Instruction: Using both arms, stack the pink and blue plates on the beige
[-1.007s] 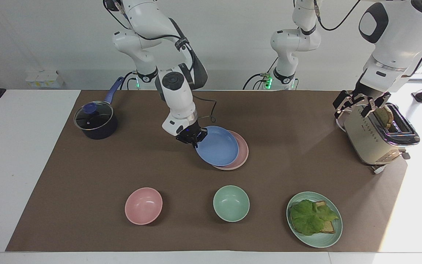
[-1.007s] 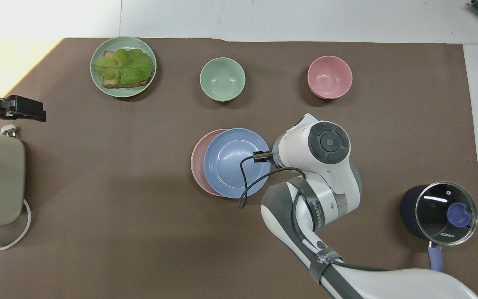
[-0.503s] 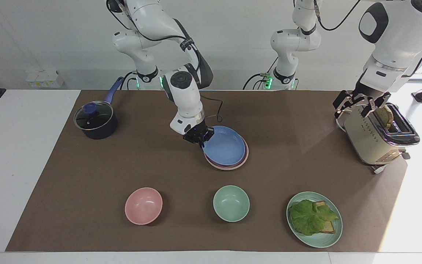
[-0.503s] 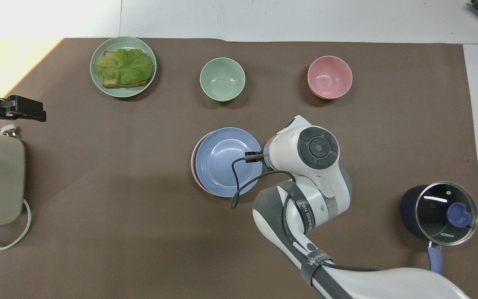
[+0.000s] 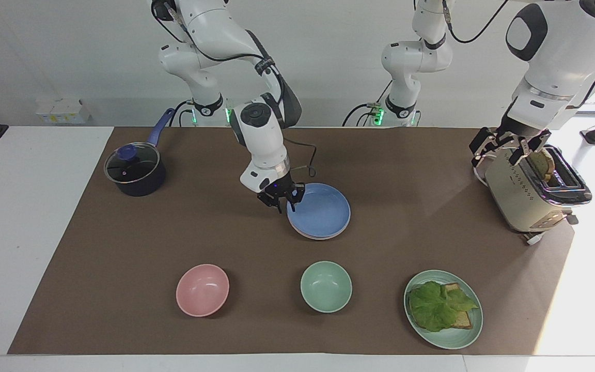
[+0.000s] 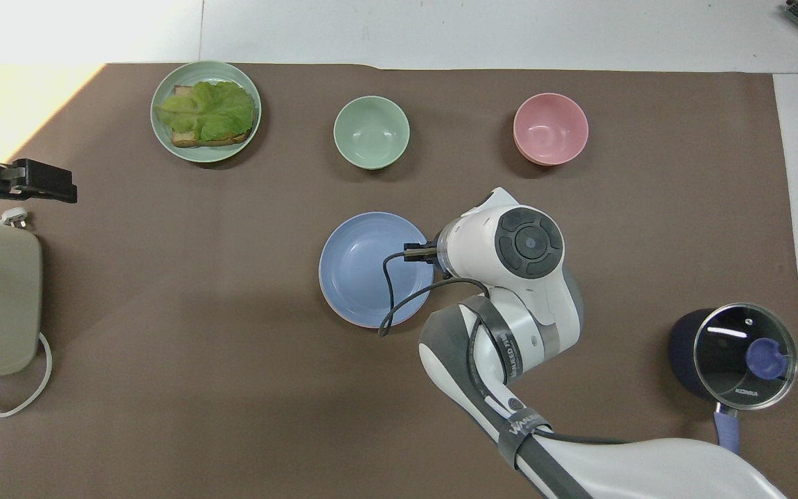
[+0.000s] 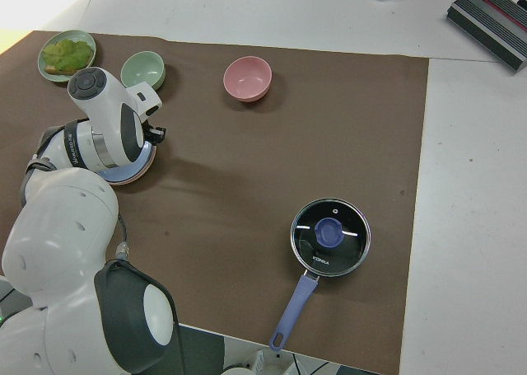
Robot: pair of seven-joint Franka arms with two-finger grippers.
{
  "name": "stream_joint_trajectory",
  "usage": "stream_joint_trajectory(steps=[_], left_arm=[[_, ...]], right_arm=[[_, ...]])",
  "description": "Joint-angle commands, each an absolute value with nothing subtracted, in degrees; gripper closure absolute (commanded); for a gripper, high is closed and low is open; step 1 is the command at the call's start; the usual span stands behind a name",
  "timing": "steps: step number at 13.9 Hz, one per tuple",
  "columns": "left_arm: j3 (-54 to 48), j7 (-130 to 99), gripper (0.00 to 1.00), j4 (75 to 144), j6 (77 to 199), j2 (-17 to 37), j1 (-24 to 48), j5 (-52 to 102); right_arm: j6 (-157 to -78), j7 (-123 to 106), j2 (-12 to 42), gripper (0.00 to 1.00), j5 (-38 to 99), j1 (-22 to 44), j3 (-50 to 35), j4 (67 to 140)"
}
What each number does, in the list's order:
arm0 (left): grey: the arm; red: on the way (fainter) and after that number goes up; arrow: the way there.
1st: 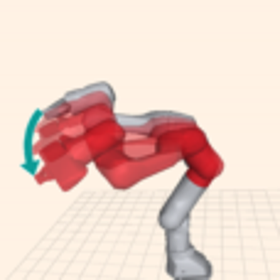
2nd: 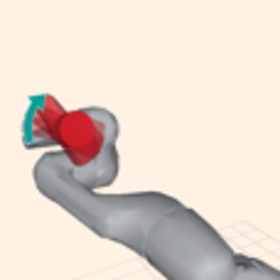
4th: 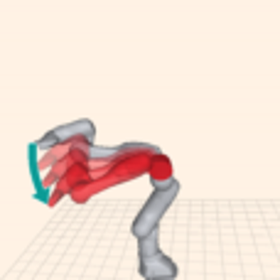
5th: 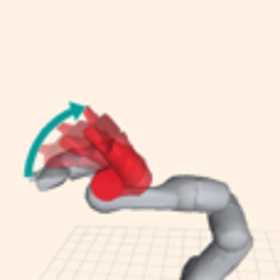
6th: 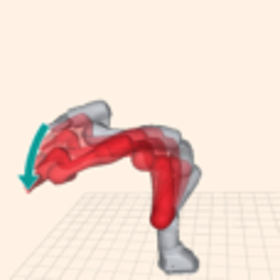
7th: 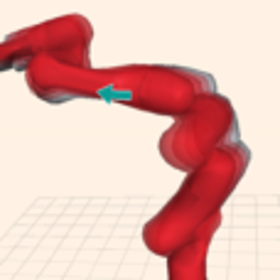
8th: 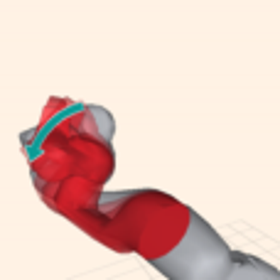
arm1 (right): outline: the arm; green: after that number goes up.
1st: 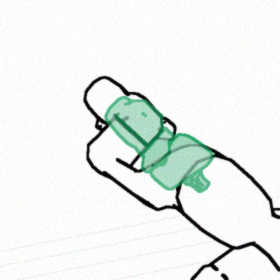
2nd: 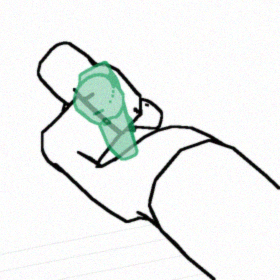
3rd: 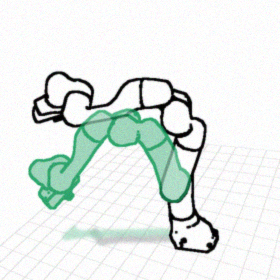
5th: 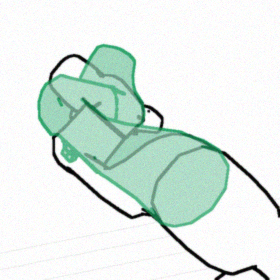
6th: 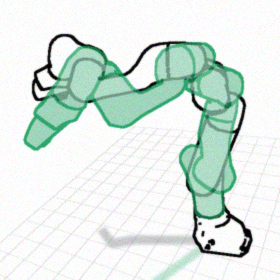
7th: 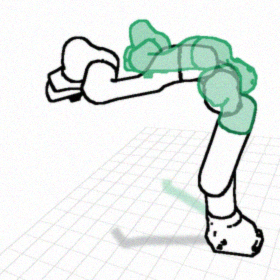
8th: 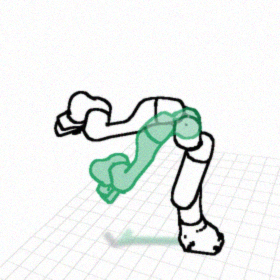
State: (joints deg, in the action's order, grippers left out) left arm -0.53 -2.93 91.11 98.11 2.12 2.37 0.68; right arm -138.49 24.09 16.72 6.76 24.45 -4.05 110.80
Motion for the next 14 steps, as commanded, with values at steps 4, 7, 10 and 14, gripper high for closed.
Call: stream_joint_trajectory(steps=[4,7,10,14], left_arm=[[-1.05,-2.29,0.0,91.32,97.38,1.67,1.76,-0.26],[-0.97,-2.29,0.0,91.32,97.38,1.67,1.76,-0.26],[-0.97,-2.37,0.0,91.32,97.38,1.67,1.76,-0.26],[-0.97,-2.29,0.0,91.32,97.38,1.76,1.76,-0.26]], right_arm=[[-132.03,26.19,9.51,0.0,5.01,19.79,-3.51,110.13],[-125.35,24.53,3.97,0.0,4.92,13.47,-3.34,110.04],[-121.22,23.91,-1.04,0.0,4.83,5.74,-3.17,109.86],[-110.16,19.52,-2.9,0.0,-0.51,-1.74,-3.34,103.21]])
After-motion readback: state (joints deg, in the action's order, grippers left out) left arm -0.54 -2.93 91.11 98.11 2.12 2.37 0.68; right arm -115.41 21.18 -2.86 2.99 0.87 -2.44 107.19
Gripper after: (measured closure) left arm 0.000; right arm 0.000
